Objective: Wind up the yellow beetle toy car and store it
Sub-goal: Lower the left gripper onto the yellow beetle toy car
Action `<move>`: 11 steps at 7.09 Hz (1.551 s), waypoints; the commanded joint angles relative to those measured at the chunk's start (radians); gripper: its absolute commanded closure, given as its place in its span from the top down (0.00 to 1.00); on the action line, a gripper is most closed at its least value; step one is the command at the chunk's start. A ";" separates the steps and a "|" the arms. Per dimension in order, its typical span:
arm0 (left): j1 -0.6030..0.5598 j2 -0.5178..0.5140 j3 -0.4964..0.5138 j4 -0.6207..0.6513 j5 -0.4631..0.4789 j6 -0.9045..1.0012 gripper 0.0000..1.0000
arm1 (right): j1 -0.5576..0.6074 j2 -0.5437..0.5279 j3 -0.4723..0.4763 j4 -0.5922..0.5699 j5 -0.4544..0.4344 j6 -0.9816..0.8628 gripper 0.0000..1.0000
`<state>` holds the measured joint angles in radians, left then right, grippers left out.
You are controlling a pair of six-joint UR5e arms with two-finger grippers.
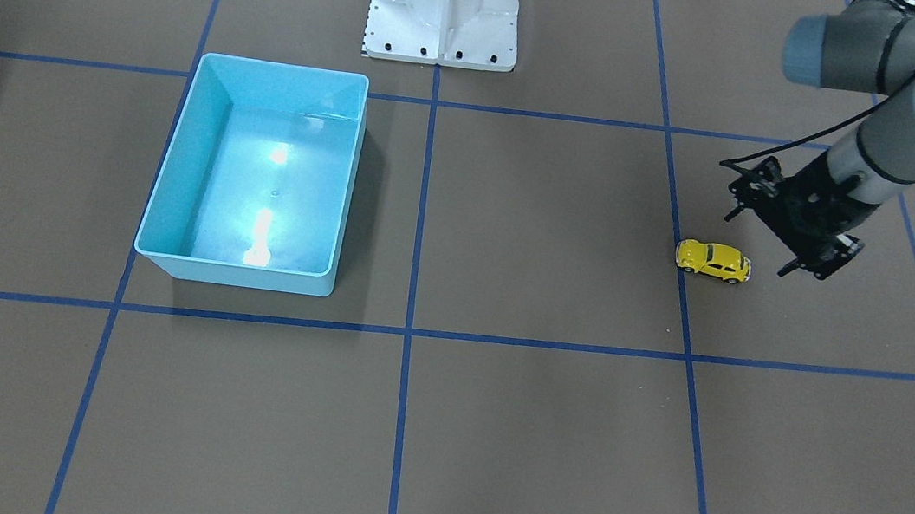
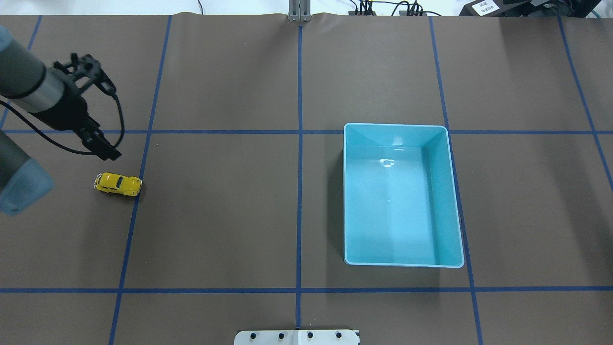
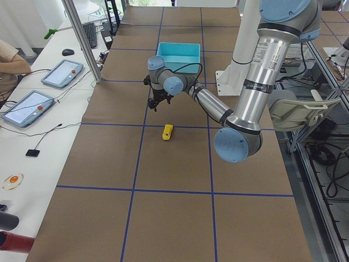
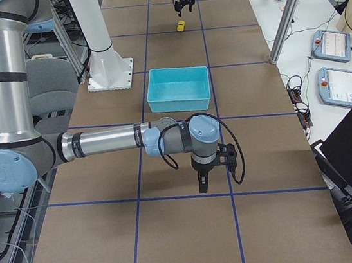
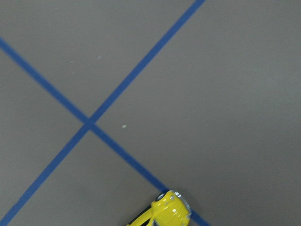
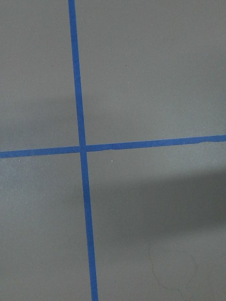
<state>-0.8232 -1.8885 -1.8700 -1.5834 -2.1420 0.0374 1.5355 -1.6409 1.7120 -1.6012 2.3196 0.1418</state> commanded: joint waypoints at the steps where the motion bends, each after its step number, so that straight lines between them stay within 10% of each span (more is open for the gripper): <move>1: 0.183 -0.020 -0.073 0.096 0.201 0.048 1.00 | 0.000 -0.002 -0.003 0.001 -0.003 -0.001 0.99; 6: 0.231 -0.020 -0.101 0.338 0.525 0.597 1.00 | 0.000 -0.002 -0.003 0.000 0.000 0.001 0.99; 11: 0.262 -0.020 -0.011 0.396 0.527 0.633 1.00 | 0.000 -0.002 -0.006 0.000 0.001 0.001 0.99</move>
<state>-0.5645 -1.9052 -1.9103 -1.1830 -1.6137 0.6596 1.5355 -1.6429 1.7070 -1.6015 2.3207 0.1427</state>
